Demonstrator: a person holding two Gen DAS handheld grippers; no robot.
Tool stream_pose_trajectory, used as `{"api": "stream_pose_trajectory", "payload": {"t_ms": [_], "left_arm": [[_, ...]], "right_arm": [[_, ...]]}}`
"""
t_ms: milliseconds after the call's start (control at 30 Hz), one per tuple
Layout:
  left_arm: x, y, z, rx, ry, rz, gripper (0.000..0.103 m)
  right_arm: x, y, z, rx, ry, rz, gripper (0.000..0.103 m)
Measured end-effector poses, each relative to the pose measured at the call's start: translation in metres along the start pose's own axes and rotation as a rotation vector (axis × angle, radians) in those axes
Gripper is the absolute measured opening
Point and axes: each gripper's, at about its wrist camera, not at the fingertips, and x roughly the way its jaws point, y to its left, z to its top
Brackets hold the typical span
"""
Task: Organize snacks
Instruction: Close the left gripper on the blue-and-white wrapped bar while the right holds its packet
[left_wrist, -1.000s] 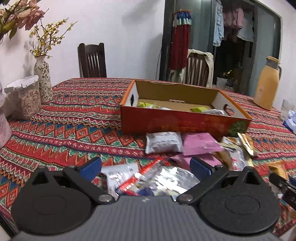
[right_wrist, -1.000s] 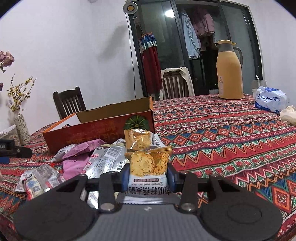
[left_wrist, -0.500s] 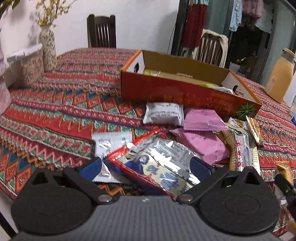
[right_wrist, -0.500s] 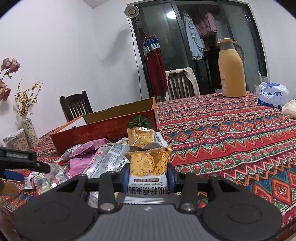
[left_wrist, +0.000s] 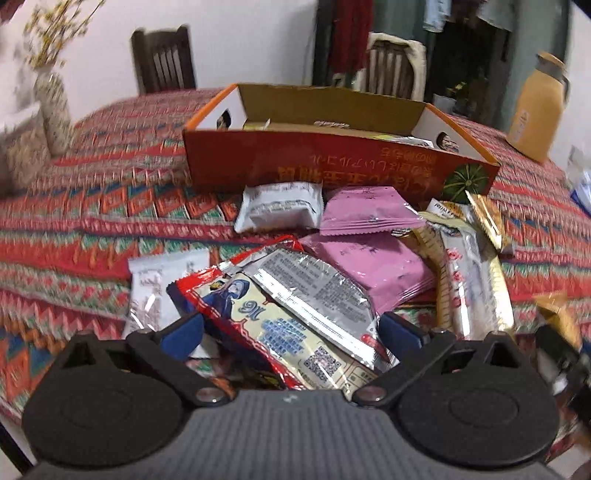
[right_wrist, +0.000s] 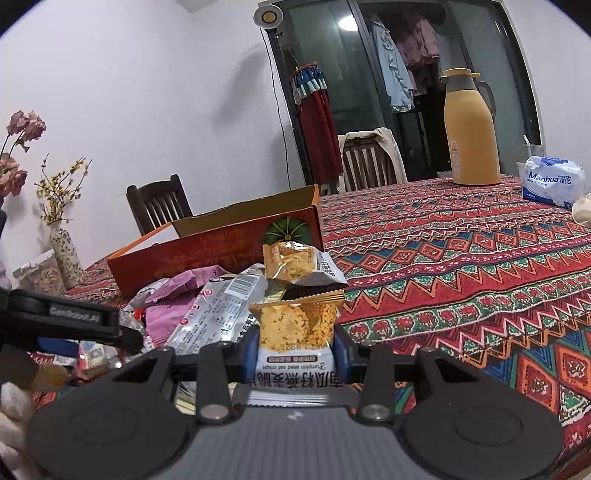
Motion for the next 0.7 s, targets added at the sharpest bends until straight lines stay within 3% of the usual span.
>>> {"api": "stream_pose_trajectory", "payload": {"t_ms": [133,167,333,400,500,700], "left_arm": [[-0.004,0.019,-0.001,0.072,-0.022,0.002,0.089],[-0.006,0.024,-0.001,0.080,-0.027,0.000,0.082],[-0.009,0.032,-0.001,0.094,-0.037,-0.029,0.067],[-0.009,0.031,-0.002,0.091,-0.038,-0.028,0.070],[-0.008,0.030,0.002,0.067,-0.041,0.009,0.095],[0.002,0.024,0.014,0.025,-0.036,0.043,0.101]], "right_arm": [[0.001,-0.001,-0.002,-0.002,0.007,0.004,0.040],[0.001,0.000,-0.003,-0.001,0.010,0.005,0.040],[0.005,0.006,-0.005,-0.011,0.024,0.016,0.040],[0.004,0.008,-0.005,-0.018,0.025,0.016,0.040],[0.002,0.008,-0.005,-0.023,0.021,0.009,0.040],[0.001,0.011,-0.005,-0.030,0.022,-0.001,0.040]]}}
